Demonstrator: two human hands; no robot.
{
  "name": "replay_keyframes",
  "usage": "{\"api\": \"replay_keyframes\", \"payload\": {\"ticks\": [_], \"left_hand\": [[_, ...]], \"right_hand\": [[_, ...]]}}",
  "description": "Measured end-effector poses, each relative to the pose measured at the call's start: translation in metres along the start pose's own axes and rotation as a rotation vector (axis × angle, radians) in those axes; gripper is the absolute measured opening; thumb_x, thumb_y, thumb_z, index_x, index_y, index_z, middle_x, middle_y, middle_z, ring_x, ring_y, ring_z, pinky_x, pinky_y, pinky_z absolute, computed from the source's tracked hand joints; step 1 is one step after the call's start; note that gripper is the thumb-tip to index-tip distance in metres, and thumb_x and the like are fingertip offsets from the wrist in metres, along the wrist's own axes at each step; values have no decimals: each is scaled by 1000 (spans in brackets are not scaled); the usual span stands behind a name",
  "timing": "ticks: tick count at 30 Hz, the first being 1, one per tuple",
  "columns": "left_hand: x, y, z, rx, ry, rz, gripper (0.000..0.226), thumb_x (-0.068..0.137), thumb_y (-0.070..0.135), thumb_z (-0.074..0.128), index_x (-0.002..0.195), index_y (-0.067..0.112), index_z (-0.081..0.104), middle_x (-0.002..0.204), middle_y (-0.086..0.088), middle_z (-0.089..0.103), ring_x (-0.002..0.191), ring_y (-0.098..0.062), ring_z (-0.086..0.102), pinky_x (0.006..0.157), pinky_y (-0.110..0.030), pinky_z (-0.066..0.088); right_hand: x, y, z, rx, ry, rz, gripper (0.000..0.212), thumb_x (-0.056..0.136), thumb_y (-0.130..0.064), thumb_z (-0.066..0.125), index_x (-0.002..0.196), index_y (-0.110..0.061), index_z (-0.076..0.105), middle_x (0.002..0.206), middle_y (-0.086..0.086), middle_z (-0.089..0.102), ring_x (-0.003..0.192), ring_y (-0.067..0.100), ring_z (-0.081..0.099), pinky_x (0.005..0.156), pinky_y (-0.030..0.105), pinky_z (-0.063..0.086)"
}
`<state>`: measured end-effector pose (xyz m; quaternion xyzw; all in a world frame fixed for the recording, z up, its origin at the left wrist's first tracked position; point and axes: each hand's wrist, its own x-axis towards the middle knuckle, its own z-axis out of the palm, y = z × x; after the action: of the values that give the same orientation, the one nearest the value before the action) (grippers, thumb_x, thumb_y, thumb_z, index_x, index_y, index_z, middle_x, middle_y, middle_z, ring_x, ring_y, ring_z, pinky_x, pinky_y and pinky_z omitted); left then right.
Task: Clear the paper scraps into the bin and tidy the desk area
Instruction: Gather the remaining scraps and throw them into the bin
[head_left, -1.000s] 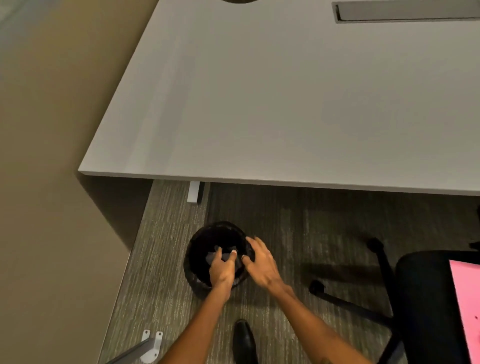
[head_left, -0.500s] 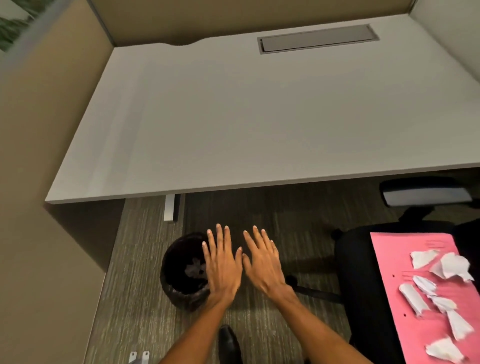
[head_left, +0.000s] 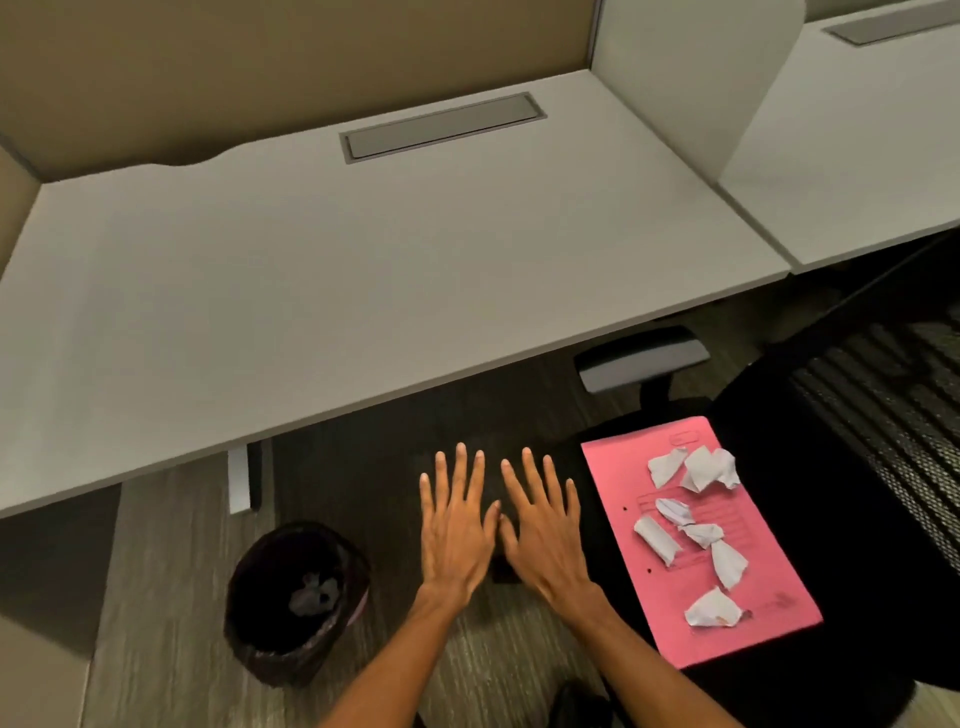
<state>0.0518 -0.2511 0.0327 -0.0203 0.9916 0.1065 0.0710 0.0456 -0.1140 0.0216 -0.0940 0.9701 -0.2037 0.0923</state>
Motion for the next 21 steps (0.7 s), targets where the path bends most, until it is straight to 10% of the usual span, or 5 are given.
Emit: {"api": "replay_keyframes", "payload": {"ticks": [9, 14, 21], "left_hand": [[10, 131, 30, -92, -111, 234, 70, 103, 49, 35, 158, 28, -2, 166, 1, -12, 152, -25, -18, 124, -45, -10], [14, 182, 54, -115, -247, 380, 78, 99, 65, 28, 158, 26, -4, 164, 5, -14, 151, -22, -22, 123, -42, -15], [34, 221, 82, -215, -511, 519, 107, 85, 58, 66, 159, 27, -5, 161, 13, -15, 154, -18, -13, 124, -39, -8]], "right_hand": [[-41, 131, -41, 56, 56, 255, 74, 100, -45, 41, 158, -37, -3, 166, -5, -15, 152, 19, -20, 122, 50, -5], [-60, 200, -67, 141, 107, 383, 77, 97, -43, 52, 159, -35, 8, 169, 0, 7, 155, 25, 6, 124, 54, 15], [-63, 293, -91, 258, 23, 575, 80, 94, -41, 62, 159, -31, 15, 168, 2, 11, 151, 29, 15, 116, 58, 26]]}}
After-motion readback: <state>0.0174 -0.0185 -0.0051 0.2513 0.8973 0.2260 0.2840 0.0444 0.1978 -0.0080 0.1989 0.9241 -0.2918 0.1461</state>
